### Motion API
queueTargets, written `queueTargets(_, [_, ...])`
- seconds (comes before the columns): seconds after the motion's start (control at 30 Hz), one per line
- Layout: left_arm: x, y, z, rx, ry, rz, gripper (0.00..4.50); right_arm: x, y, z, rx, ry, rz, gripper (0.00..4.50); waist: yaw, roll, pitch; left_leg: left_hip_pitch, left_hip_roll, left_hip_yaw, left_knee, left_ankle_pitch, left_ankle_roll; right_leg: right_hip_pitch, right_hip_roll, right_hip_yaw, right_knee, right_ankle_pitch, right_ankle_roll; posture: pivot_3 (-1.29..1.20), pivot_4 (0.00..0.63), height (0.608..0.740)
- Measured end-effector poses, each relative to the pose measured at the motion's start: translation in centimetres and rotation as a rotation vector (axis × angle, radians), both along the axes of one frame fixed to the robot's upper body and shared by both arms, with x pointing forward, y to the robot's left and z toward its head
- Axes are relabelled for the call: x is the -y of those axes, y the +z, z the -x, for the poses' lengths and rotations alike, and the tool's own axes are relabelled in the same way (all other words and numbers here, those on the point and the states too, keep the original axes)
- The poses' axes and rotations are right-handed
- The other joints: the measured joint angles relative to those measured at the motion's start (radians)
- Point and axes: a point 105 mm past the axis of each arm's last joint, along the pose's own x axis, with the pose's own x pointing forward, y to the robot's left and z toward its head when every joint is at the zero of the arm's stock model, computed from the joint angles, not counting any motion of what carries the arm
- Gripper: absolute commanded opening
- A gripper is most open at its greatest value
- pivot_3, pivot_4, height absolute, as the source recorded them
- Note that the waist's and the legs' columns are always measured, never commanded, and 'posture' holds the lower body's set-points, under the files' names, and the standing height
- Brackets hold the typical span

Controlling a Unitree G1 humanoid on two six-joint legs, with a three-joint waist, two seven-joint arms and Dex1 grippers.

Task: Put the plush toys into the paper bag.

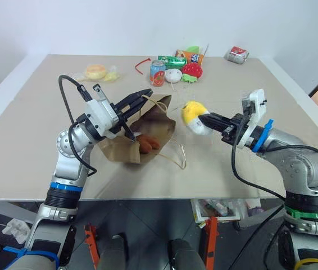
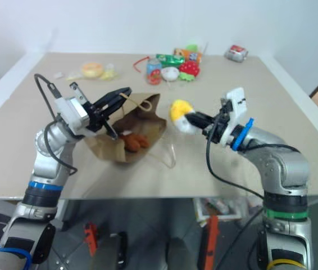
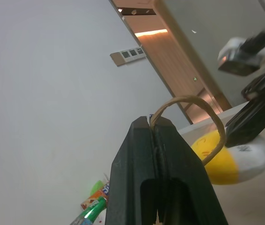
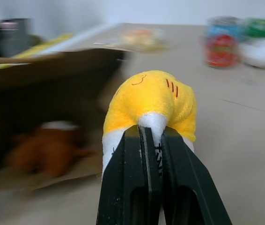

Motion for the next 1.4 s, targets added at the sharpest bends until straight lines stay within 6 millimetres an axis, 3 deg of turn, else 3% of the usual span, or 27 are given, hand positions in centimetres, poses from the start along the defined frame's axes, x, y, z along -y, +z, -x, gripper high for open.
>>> queueTargets(0.2, [0.0, 0.0, 0.0, -0.001, -0.001, 0.000, 0.00, -2.0, 0.6, 1.7, -0.009, 0.124, -0.011, 0.06, -0.002, 0.000, 0.000, 0.001, 0.000, 0.000, 0.000, 0.000, 0.000, 0.000, 0.000, 0.000, 0.000, 0.003, -0.003, 0.00, 0.150, 0.740])
queueTargets(0.23, [0.1, 0.0, 0.0, -0.001, -0.004, 0.000, 0.00, -4.8, 0.2, 2.6, -0.015, 0.216, -0.005, 0.06, -0.002, 0.000, 0.000, 0.002, 0.000, 0.000, 0.001, 0.000, 0.000, 0.000, 0.000, 0.000, 0.000, 0.005, -0.004, 0.00, 0.150, 0.740])
queueTargets(0.4, [0.2, 0.0, 0.0, 0.001, -0.007, 0.001, 0.00, -8.2, -0.6, 2.1, -0.035, 0.273, 0.022, 0.06, -0.002, 0.000, 0.000, 0.002, 0.001, 0.001, 0.001, 0.000, 0.000, -0.001, 0.000, -0.001, 0.000, 0.006, -0.005, 0.00, 0.150, 0.740])
queueTargets(0.5, [0.1, 0.1, 0.0, 0.002, -0.005, 0.000, 0.00, -8.7, -1.3, 0.4, -0.063, 0.211, 0.031, 0.06, -0.002, 0.000, 0.000, 0.002, 0.001, 0.001, 0.001, 0.000, 0.000, -0.001, 0.000, -0.001, 0.000, 0.006, -0.005, 0.00, 0.150, 0.740])
queueTargets(0.57, [0.1, 0.1, 0.0, 0.004, -0.004, -0.001, 0.00, -9.0, -2.2, -2.7, -0.080, 0.076, 0.081, 0.06, -0.002, 0.000, 0.000, 0.002, 0.001, 0.001, 0.001, 0.000, 0.000, -0.002, 0.000, -0.001, 0.000, 0.006, -0.005, 0.00, 0.150, 0.740])
queueTargets(0.63, [0.1, 0.1, 0.0, 0.003, -0.005, -0.001, 0.00, -9.2, -2.5, -3.6, -0.082, 0.039, 0.092, 0.06, -0.001, 0.000, 0.000, 0.001, 0.001, 0.001, 0.000, 0.000, 0.000, -0.002, 0.000, -0.001, 0.000, 0.006, -0.005, 0.00, 0.150, 0.740])
queueTargets(0.7, [0.1, 0.1, 0.0, 0.004, -0.003, -0.001, 0.00, -9.2, -2.8, -4.1, -0.085, 0.015, 0.100, 0.97, -0.001, 0.000, 0.000, 0.000, 0.001, 0.001, 0.000, 0.000, 0.000, -0.002, 0.000, -0.001, 0.000, 0.006, -0.006, 0.00, 0.150, 0.740])
queueTargets(0.73, [0.1, 0.1, 0.0, 0.004, -0.003, -0.001, 0.00, -9.3, -3.0, -4.4, -0.090, 0.004, 0.108, 0.97, -0.001, 0.000, 0.000, 0.000, 0.001, 0.001, 0.000, 0.000, 0.000, -0.002, 0.000, -0.001, 0.000, 0.006, -0.006, 0.00, 0.150, 0.740])
queueTargets(0.77, [0.1, 0.1, 0.0, 0.003, -0.004, -0.001, 0.00, -9.9, -3.2, -4.8, -0.090, -0.005, 0.123, 1.66, -0.001, 0.000, 0.000, 0.000, 0.001, 0.001, 0.000, 0.000, 0.000, -0.002, 0.000, -0.001, 0.000, 0.007, -0.007, 0.00, 0.150, 0.740])
queueTargets(0.8, [0.1, 0.1, 0.0, 0.003, -0.004, -0.001, 0.00, -9.9, -3.2, -4.8, -0.090, -0.004, 0.123, 1.84, -0.001, 0.000, 0.000, -0.001, 0.001, 0.001, 0.000, 0.000, 0.000, -0.002, 0.000, -0.001, 0.000, 0.006, -0.007, 0.00, 0.150, 0.740])
queueTargets(0.9, [0.1, 0.1, 0.0, 0.004, -0.003, -0.001, 0.00, -10.7, -3.5, -4.5, -0.101, 0.036, 0.112, 3.05, -0.001, 0.000, 0.000, -0.001, 0.001, 0.001, 0.000, 0.000, 0.000, -0.002, 0.001, -0.001, 0.000, 0.006, -0.006, 0.00, 0.150, 0.740])
queueTargets(0.93, [0.1, 0.1, 0.0, 0.004, -0.004, -0.001, 0.00, -10.9, -3.5, -4.4, -0.106, 0.046, 0.108, 3.66, -0.001, 0.000, 0.000, -0.001, 0.001, 0.000, 0.000, 0.000, 0.000, -0.002, 0.001, -0.001, 0.000, 0.006, -0.006, 0.00, 0.150, 0.740])
queueTargets(0.97, [0.1, 0.1, 0.0, 0.004, -0.003, -0.001, 0.00, -11.0, -3.5, -4.3, -0.110, 0.057, 0.101, 3.66, -0.001, 0.000, 0.000, -0.001, 0.001, 0.000, 0.000, 0.000, 0.000, -0.002, 0.001, -0.001, 0.000, 0.006, -0.006, 0.00, 0.150, 0.740])
queueTargets(1.0, [0.1, 0.1, 0.0, 0.004, -0.003, -0.001, 0.00, -11.1, -3.4, -4.2, -0.111, 0.062, 0.097, 4.32, -0.001, 0.000, 0.000, -0.001, 0.001, 0.000, 0.000, 0.000, 0.000, -0.002, 0.001, -0.001, 0.000, 0.005, -0.007, 0.00, 0.150, 0.740])
queueTargets(1.1, [0.1, 0.1, 0.0, 0.003, -0.004, -0.001, 0.00, -11.1, -3.2, -4.1, -0.109, 0.067, 0.079, 4.48, -0.001, 0.000, 0.000, -0.001, 0.001, 0.000, 0.000, 0.000, 0.000, -0.002, 0.001, -0.001, 0.000, 0.005, -0.007, 0.00, 0.150, 0.740])
queueTargets(1.27, [0.1, 0.1, 0.0, 0.003, -0.005, 0.002, 0.00, -8.4, -2.0, -3.5, -0.153, 0.053, -0.002, 4.48, 0.000, 0.000, 0.000, -0.001, 0.001, 0.001, 0.000, 0.000, 0.000, -0.002, 0.000, -0.001, 0.000, 0.006, -0.008, 0.00, 0.150, 0.740])
queueTargets(1.3, [0.2, 0.1, 0.0, 0.003, -0.006, 0.003, 0.00, -7.7, -1.7, -2.9, -0.157, 0.069, -0.009, 4.48, 0.001, 0.000, 0.000, -0.002, 0.001, 0.001, 0.000, 0.000, 0.000, -0.002, 0.000, -0.001, 0.000, 0.006, -0.008, 0.00, 0.150, 0.740])
queueTargets(1.33, [0.1, 0.1, 0.0, 0.002, -0.004, 0.004, 0.00, -6.1, -1.0, -1.1, -0.142, 0.127, -0.022, 4.48, 0.001, 0.000, 0.000, -0.002, 0.001, 0.001, 0.000, 0.000, 0.000, -0.002, 0.000, -0.001, 0.000, 0.005, -0.008, 0.00, 0.150, 0.740])
queueTargets(1.4, [0.1, 0.1, 0.0, 0.002, -0.003, 0.005, 0.00, -5.2, -0.8, -0.3, -0.133, 0.148, -0.024, 4.48, 0.001, 0.000, 0.000, -0.002, 0.001, 0.001, 0.000, 0.000, 0.000, -0.002, 0.000, -0.001, 0.000, 0.004, -0.007, 0.00, 0.150, 0.740])
